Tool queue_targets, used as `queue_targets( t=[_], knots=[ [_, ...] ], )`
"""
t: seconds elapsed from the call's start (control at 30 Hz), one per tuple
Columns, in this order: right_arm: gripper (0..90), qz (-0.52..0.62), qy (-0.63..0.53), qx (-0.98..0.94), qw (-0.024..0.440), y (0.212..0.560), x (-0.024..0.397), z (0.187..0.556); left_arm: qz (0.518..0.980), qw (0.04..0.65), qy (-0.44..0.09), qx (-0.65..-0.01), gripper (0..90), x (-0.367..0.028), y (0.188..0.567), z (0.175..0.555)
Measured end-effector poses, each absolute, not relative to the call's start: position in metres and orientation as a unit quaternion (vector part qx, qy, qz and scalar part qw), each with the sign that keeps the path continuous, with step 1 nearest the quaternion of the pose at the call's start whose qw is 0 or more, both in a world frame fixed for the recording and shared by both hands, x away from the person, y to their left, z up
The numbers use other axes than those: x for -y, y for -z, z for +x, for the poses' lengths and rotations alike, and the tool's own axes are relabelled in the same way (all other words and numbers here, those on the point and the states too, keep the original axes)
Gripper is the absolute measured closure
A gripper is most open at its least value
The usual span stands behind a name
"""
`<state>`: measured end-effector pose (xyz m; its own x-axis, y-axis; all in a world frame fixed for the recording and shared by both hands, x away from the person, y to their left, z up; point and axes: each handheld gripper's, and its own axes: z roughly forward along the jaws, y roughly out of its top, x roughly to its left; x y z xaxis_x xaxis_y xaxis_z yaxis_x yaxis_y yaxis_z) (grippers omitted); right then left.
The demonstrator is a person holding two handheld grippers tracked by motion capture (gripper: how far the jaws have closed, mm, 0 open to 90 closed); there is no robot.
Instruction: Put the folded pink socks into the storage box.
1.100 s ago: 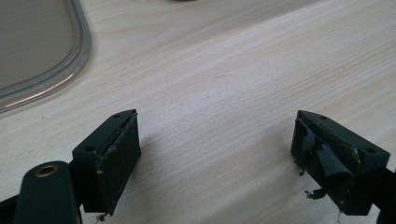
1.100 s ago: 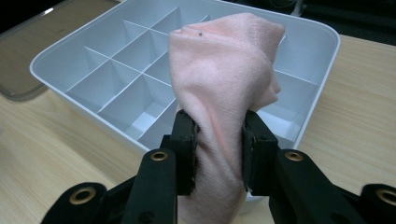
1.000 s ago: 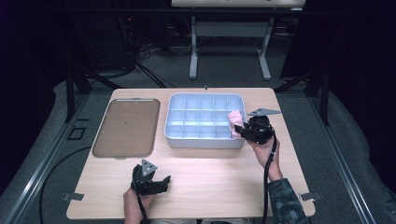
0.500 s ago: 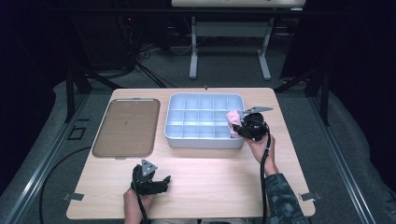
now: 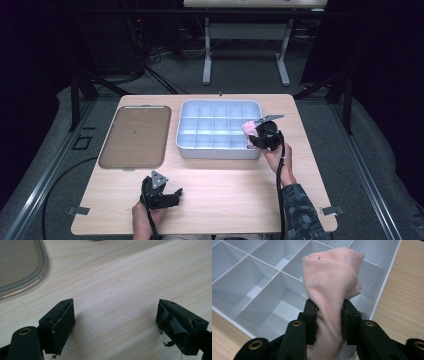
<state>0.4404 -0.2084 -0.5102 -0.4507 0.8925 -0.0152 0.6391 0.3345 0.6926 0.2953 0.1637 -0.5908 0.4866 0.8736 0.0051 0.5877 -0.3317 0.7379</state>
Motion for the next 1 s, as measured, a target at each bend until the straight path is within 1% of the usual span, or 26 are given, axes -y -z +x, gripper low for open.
queue_targets(
  t=[0.47, 0.63, 0.83, 1.0],
  knots=[
    [68.9, 0.487, -0.282, -0.807, 0.177, 0.5125, 0.2062, 0.4481, 0.789, 0.347, -0.208, -0.464, 15.5, -0.1635, 0.5909, 0.2953],
    [68.3, 0.486, -0.269, -0.812, 0.178, 0.5137, 0.2048, 0.4484, 0.789, 0.346, -0.208, -0.463, 15.5, -0.1636, 0.5908, 0.2954],
    [66.9, 0.479, -0.252, -0.822, 0.178, 0.5131, 0.2040, 0.4479, 0.788, 0.347, -0.208, -0.464, 15.5, -0.1634, 0.5909, 0.2954],
    [63.2, 0.481, -0.247, -0.826, 0.161, 0.5101, 0.2043, 0.4483, 0.789, 0.346, -0.208, -0.463, 15.5, -0.1635, 0.5908, 0.2955]
  ],
)
